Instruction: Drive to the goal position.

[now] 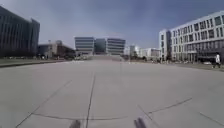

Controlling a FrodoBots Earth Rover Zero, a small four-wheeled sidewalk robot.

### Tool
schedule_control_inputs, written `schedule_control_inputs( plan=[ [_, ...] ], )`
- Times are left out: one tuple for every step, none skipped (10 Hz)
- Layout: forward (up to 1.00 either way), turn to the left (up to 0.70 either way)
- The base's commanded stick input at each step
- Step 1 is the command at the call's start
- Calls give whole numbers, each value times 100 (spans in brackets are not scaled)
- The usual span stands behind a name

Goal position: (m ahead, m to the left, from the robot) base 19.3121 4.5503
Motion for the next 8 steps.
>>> schedule_control_inputs(
  plan=[
    [100, 0],
    [100, 0],
    [100, 0],
    [100, 0],
    [100, 0],
    [100, 3],
    [100, 21],
    [100, 34]
  ],
)
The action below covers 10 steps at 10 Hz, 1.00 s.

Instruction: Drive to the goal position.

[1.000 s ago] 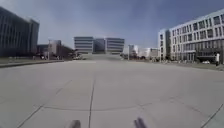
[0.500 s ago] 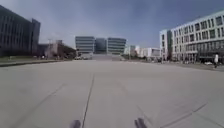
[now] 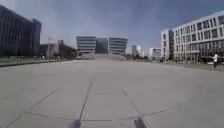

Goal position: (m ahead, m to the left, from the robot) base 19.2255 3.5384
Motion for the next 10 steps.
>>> schedule_control_inputs(
  plan=[
    [100, 16],
    [100, 3],
    [100, 0],
    [100, 0],
    [100, 0],
    [100, 0],
    [100, 0],
    [100, 0],
    [100, 0],
    [100, 0]
  ],
)
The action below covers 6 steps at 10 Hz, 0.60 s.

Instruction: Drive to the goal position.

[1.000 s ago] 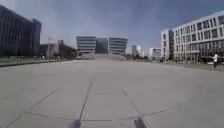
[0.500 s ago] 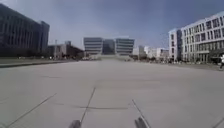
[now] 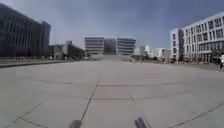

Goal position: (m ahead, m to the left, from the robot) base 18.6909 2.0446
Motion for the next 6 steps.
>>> schedule_control_inputs(
  plan=[
    [100, 0],
    [100, 0],
    [100, 0],
    [100, 0],
    [100, 0],
    [100, 0]
  ],
)
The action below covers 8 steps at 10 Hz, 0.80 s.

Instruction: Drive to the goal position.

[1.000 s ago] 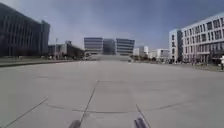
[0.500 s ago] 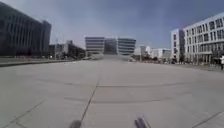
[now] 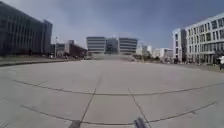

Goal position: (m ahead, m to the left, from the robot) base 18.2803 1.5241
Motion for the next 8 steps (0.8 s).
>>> schedule_control_inputs(
  plan=[
    [100, 0],
    [100, 0],
    [100, 0],
    [100, 0],
    [100, 0],
    [100, 0],
    [100, 0],
    [100, 0]
  ],
)
